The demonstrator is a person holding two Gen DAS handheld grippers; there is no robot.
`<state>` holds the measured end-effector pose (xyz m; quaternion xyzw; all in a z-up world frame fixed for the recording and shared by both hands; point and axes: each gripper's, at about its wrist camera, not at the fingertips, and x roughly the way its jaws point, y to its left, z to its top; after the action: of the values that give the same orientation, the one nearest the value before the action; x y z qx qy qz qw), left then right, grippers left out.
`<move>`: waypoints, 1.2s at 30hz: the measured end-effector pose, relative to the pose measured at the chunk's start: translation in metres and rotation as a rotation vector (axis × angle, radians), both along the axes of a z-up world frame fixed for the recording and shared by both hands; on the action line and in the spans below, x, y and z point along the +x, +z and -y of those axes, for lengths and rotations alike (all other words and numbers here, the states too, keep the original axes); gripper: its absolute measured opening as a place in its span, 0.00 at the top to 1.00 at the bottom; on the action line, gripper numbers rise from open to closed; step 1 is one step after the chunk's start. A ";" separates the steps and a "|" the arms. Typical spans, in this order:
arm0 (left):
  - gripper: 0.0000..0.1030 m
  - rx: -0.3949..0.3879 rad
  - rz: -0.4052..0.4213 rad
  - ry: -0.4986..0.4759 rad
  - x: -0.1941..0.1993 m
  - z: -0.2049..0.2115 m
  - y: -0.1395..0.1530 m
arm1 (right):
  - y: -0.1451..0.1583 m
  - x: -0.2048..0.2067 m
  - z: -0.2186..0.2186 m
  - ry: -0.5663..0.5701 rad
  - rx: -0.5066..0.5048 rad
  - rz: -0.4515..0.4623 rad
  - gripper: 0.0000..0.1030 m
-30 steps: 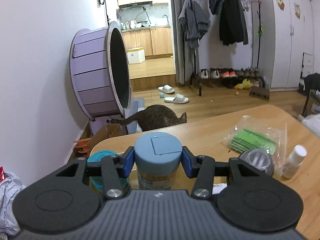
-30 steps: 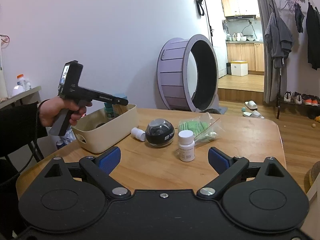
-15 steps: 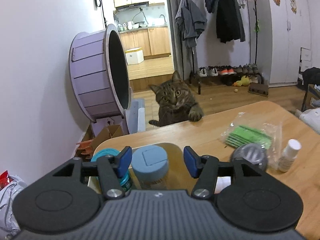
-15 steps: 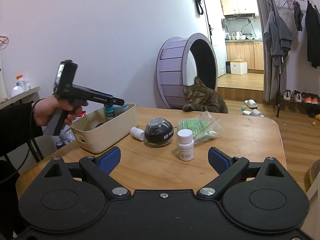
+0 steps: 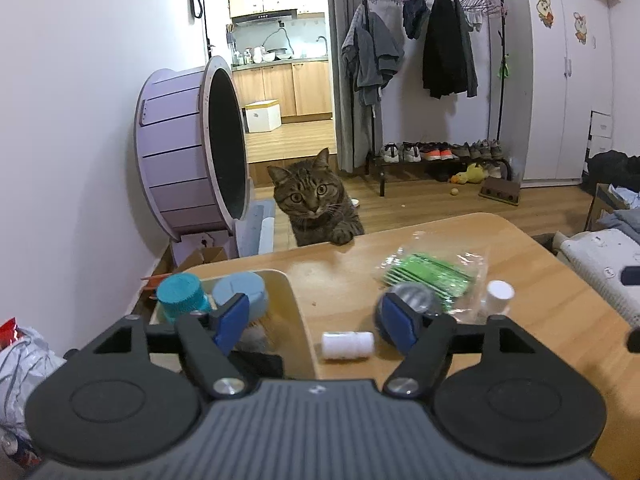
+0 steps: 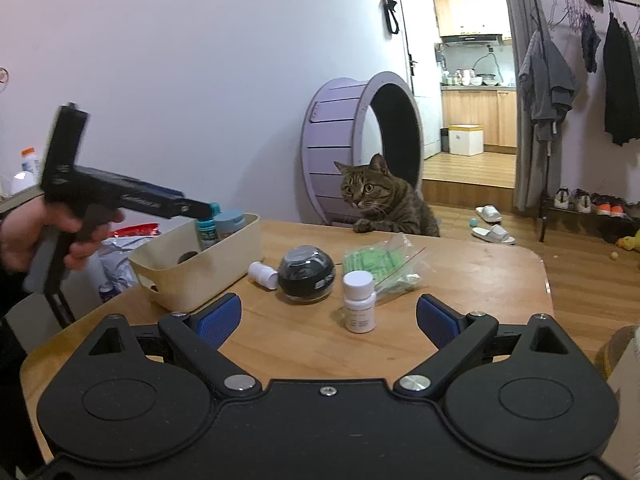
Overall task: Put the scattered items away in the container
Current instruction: 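Carry the toothpick canister with the left tool into the basket and release, then grasp the white pill bottle with the right tool and lift it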
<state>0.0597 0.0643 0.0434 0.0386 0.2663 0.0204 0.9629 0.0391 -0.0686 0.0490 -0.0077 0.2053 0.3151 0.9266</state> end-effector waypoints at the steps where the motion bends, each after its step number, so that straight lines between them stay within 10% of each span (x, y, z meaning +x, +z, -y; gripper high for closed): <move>1: 0.28 -0.003 -0.007 -0.005 -0.001 0.003 -0.001 | 0.001 0.002 -0.001 -0.009 -0.007 0.001 0.08; 16: 0.23 -0.079 -0.066 -0.176 -0.020 0.040 -0.005 | -0.013 0.053 -0.023 -0.035 -0.172 0.003 0.08; 36: 0.22 -0.098 -0.097 -0.143 -0.020 0.030 -0.011 | -0.051 0.107 -0.072 0.021 -0.256 -0.099 0.27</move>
<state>0.0395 0.0346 0.0323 0.0114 0.3097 -0.0632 0.9487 0.1457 0.0038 -0.0016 -0.1126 0.2894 0.2958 0.9034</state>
